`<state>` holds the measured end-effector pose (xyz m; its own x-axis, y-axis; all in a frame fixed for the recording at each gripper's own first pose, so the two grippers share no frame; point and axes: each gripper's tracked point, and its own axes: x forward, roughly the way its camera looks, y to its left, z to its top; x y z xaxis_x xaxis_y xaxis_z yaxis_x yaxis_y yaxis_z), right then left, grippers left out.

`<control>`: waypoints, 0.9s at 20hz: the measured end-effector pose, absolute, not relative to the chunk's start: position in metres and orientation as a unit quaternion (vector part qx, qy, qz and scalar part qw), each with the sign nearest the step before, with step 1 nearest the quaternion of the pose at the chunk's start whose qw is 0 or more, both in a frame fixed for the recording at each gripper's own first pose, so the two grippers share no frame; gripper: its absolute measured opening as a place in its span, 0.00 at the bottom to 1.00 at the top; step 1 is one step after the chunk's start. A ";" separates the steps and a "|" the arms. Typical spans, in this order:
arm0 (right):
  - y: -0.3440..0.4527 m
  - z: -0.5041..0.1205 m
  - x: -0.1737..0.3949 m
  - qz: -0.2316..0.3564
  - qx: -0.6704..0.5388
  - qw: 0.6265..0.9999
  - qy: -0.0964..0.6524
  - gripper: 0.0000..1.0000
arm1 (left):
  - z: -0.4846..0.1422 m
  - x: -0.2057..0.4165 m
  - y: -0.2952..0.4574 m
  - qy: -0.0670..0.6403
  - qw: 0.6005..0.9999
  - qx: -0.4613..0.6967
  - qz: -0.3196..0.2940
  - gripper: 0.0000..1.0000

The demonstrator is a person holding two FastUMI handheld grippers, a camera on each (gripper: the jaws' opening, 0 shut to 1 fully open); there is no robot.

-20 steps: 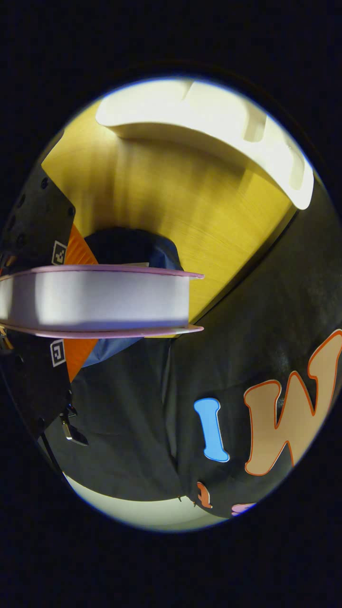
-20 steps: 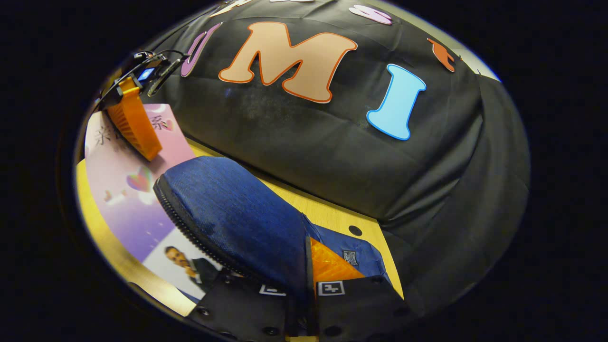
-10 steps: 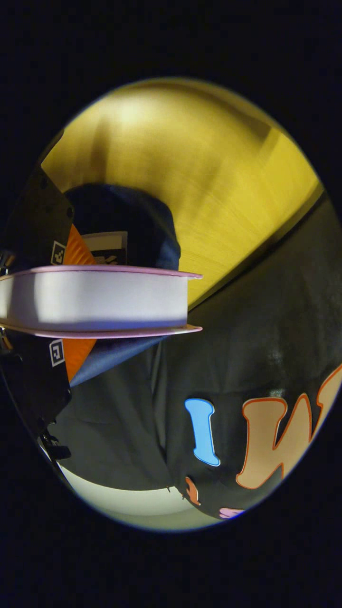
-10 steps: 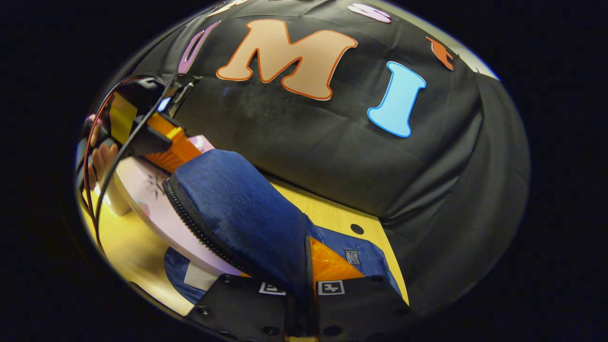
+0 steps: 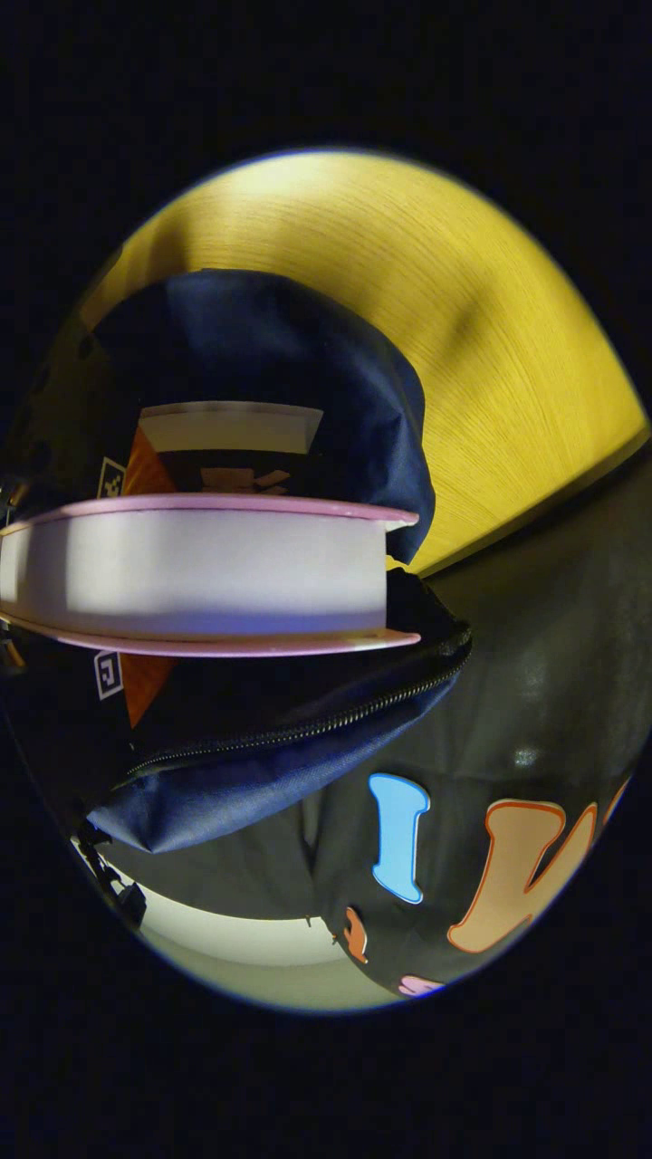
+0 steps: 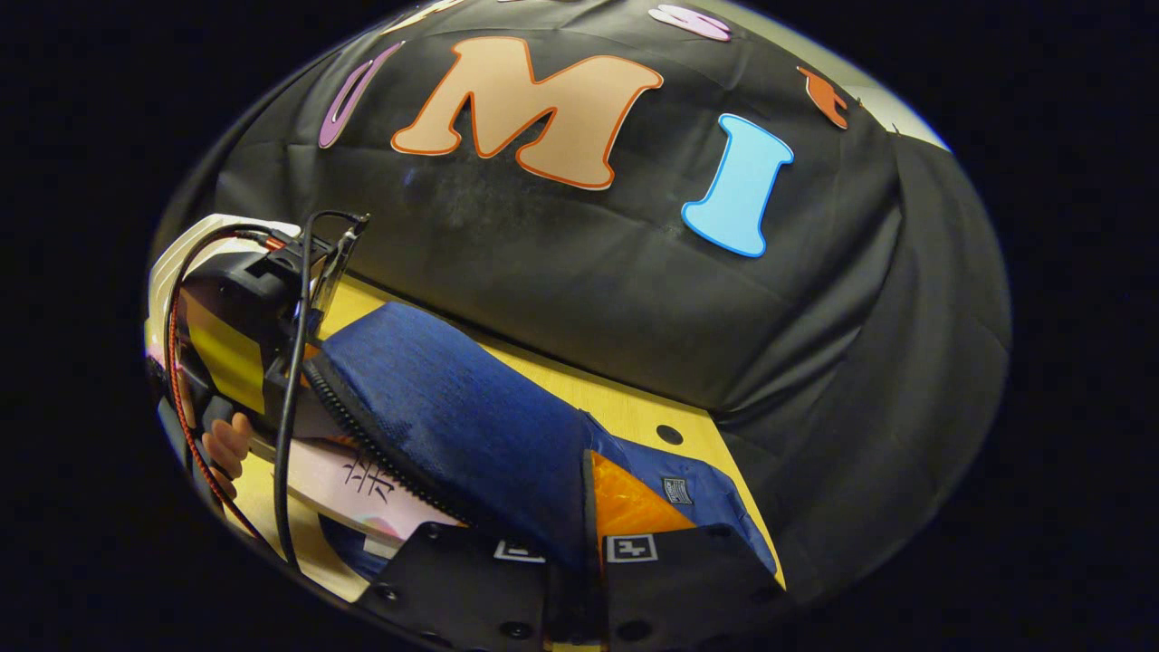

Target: Open the schoolbag, grab two books from the bookshelf and put them into the schoolbag.

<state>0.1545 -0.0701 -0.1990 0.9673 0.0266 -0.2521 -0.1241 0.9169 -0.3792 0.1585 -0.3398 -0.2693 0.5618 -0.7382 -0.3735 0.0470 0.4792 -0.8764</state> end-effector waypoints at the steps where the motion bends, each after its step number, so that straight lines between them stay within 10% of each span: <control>1: -0.070 -0.201 0.154 0.038 -0.202 0.971 0.122 0.07 | -0.269 0.157 -0.342 0.396 0.764 -0.438 -0.262 0.39; 5: -0.073 -0.199 0.149 0.035 -0.201 0.971 0.123 0.08 | -0.277 0.155 -0.348 0.419 0.759 -0.420 -0.269 0.41; 13: -0.070 -0.197 0.132 0.063 -0.156 0.976 0.137 0.14 | -0.251 0.120 -0.292 0.435 0.801 -0.329 -0.245 0.81; 17: -0.053 -0.192 0.104 0.097 -0.134 0.975 0.145 0.91 | -0.233 0.097 -0.252 0.432 0.829 -0.272 -0.229 0.82; 18: -0.052 -0.189 0.093 0.099 -0.136 0.974 0.149 0.95 | -0.225 0.088 -0.246 0.428 0.835 -0.255 -0.232 0.83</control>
<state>0.0930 -0.0518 -0.1885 0.9357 0.1530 -0.3180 -0.2342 0.9433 -0.2353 0.0881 -0.2457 -0.2246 0.5261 -0.6069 -0.5958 0.1698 0.7614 -0.6257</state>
